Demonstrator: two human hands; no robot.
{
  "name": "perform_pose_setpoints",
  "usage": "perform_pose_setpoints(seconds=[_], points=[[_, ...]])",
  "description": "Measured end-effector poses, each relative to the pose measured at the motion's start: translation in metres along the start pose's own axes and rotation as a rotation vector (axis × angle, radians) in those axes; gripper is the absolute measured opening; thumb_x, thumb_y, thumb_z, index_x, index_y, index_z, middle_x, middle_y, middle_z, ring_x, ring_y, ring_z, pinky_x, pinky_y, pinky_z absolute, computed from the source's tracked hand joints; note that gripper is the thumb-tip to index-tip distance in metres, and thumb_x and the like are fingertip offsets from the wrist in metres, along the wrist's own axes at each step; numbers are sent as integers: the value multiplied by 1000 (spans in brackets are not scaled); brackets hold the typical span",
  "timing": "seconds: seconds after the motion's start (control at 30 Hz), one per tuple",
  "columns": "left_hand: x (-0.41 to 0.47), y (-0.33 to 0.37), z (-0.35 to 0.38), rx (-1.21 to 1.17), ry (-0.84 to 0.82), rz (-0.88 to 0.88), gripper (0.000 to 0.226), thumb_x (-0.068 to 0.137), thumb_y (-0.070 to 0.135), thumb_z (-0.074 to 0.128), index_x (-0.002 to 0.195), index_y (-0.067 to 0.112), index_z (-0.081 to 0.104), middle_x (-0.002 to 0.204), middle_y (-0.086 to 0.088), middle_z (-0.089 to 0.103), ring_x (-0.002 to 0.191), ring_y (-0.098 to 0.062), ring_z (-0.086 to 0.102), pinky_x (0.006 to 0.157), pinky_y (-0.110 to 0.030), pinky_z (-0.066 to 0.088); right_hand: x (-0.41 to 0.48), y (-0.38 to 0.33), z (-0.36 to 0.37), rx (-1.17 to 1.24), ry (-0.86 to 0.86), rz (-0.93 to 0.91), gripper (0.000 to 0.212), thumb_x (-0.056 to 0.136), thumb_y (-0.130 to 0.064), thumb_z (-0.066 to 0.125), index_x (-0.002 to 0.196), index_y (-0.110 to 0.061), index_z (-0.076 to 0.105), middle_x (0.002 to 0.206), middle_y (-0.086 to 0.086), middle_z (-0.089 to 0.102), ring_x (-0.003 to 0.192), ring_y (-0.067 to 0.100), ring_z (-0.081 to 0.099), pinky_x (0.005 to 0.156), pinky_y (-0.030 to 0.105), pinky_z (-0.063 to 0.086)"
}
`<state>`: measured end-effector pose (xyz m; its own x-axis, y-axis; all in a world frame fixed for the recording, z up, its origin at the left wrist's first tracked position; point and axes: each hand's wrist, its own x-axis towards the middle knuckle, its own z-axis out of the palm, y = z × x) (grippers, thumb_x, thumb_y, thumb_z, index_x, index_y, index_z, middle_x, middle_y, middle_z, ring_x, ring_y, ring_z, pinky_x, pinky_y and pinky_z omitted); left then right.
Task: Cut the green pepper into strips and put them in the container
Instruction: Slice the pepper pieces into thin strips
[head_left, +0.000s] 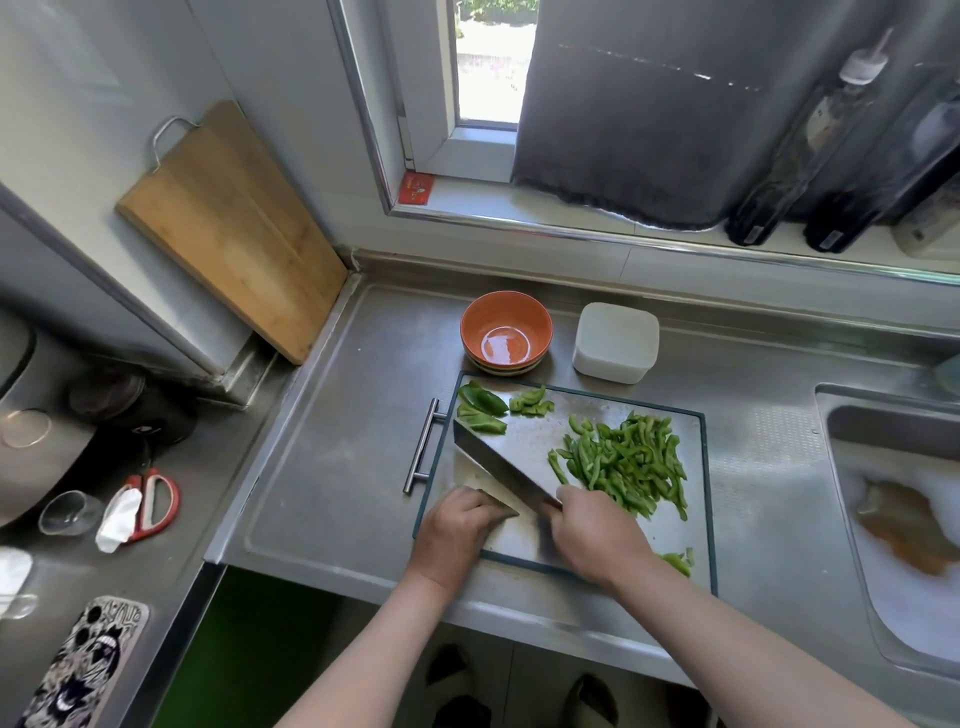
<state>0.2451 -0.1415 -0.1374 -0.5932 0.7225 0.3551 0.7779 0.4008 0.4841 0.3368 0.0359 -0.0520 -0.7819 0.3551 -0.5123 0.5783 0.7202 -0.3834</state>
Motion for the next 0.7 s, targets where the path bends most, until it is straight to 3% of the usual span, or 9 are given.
perform_pose_setpoints(seconds=[0.17, 0.3, 0.37, 0.43, 0.7], points=[[-2, -3, 4, -18, 59, 0, 13, 86, 26, 68, 91, 23, 80, 88, 4, 73, 81, -14, 65, 68, -25, 55, -19, -1, 6, -116, 48, -115, 30, 104, -44, 36, 91, -19, 46, 84, 3, 57, 72, 27, 50, 61, 36, 36], [-3, -6, 8, -22, 50, -39, 17, 73, 16, 86, 87, 23, 81, 88, 4, 75, 81, -13, 67, 69, -24, 56, -27, -2, 8, -158, 53, -124, 27, 105, -43, 34, 92, -21, 43, 89, 7, 62, 73, 28, 53, 61, 37, 39], [-3, -7, 7, -27, 56, -21, 7, 81, 25, 76, 86, 24, 81, 86, 5, 75, 80, -12, 66, 70, -23, 55, -30, 1, 7, -167, 46, -115, 27, 106, -43, 33, 93, -21, 42, 89, 7, 62, 73, 28, 53, 62, 37, 41], [-3, -7, 7, -26, 68, -25, 18, 85, 32, 65, 86, 25, 81, 86, 5, 75, 79, -12, 66, 69, -22, 54, -31, 3, 7, -180, 44, -113, 27, 106, -42, 33, 92, -21, 42, 84, 5, 59, 71, 28, 52, 61, 37, 40], [-5, -7, 11, -19, 87, -63, 21, 88, 35, 65, 79, 23, 79, 80, 6, 72, 74, -13, 64, 60, -25, 52, -12, -12, 17, -189, -31, -33, 11, 100, -18, 37, 93, -18, 45, 86, 8, 55, 76, 31, 56, 61, 36, 41]])
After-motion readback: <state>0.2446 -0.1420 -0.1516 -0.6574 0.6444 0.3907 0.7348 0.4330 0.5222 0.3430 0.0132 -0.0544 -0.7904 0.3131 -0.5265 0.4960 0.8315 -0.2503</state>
